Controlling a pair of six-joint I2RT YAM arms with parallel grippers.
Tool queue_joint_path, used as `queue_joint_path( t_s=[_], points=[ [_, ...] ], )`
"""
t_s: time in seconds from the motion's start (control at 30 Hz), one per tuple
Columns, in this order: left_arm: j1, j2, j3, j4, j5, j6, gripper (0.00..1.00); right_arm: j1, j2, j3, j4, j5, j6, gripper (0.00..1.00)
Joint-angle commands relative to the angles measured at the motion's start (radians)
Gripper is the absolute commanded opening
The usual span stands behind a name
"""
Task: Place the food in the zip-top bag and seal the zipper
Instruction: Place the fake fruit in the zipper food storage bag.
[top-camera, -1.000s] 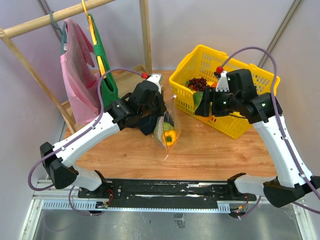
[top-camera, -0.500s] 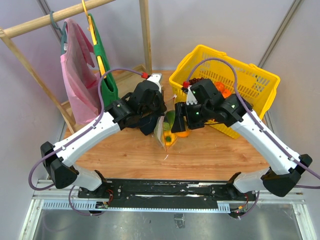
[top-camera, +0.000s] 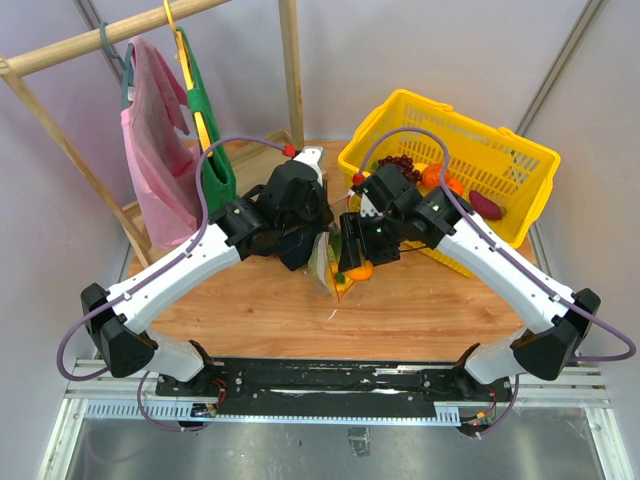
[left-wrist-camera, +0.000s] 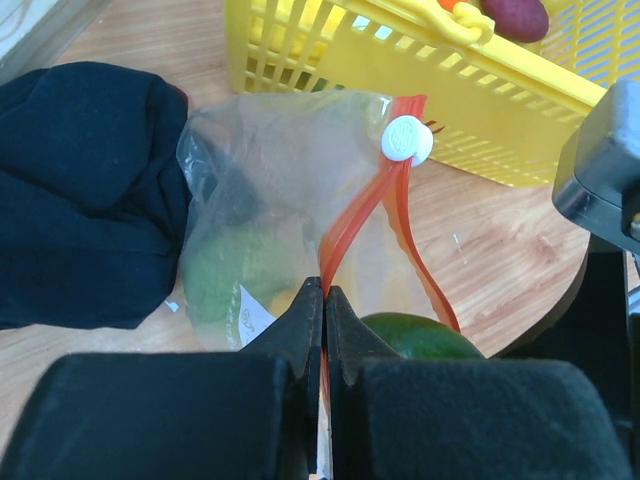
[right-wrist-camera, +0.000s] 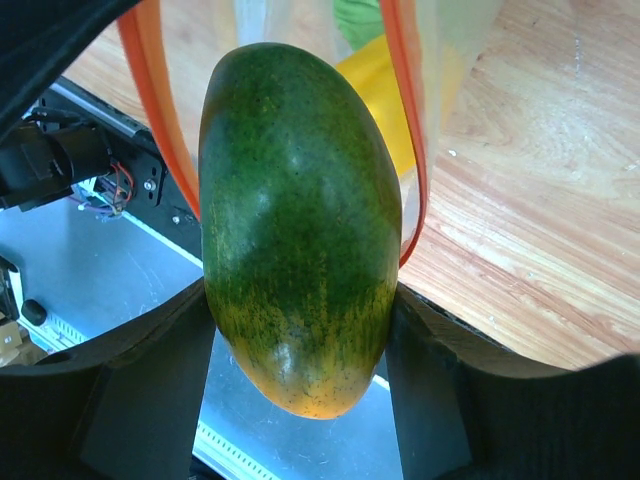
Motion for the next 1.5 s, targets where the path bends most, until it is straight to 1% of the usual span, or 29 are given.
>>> queue_joint_path(
  t_s=[0.0,0.1,0.2,0.5,0.7,0.97,1.13,1.27,1.47],
  points=[
    [0.000,-0.036,-0.005,0.049,0.010,-0.003,0.00,-0.029,0.001,-0.002,0.014,0.061,0.027,0.39],
    [-0.003,-0.039,-0.012,0.051,0.029,0.002,0.00,-0.041,0.007,-0.004,0.052,0.048,0.035,0.40],
    [-0.009,-0.038,-0.019,0.052,0.036,0.004,0.00,-0.046,0.027,0.007,0.077,0.032,0.037,0.43],
    [-0.020,-0.040,-0.034,0.056,0.044,-0.002,0.00,-0.085,0.068,-0.006,0.151,0.019,0.050,0.47],
    [-0.020,-0.037,-0.047,0.050,0.024,-0.010,0.00,-0.096,0.108,-0.014,0.195,-0.001,0.035,0.54],
    [-0.017,-0.025,-0.067,0.022,-0.030,-0.053,0.00,-0.096,0.150,-0.020,0.229,-0.013,0.017,0.71],
    [-0.007,-0.021,-0.081,0.019,-0.032,-0.069,0.00,-0.095,0.127,-0.014,0.230,-0.006,0.002,0.82],
    [0.001,-0.020,-0.089,0.022,-0.031,-0.079,0.00,-0.095,0.088,-0.016,0.234,-0.002,-0.015,0.86],
    [0.005,-0.023,-0.093,0.021,-0.031,-0.089,0.00,-0.096,0.039,-0.037,0.228,0.018,-0.015,0.87]
  ],
)
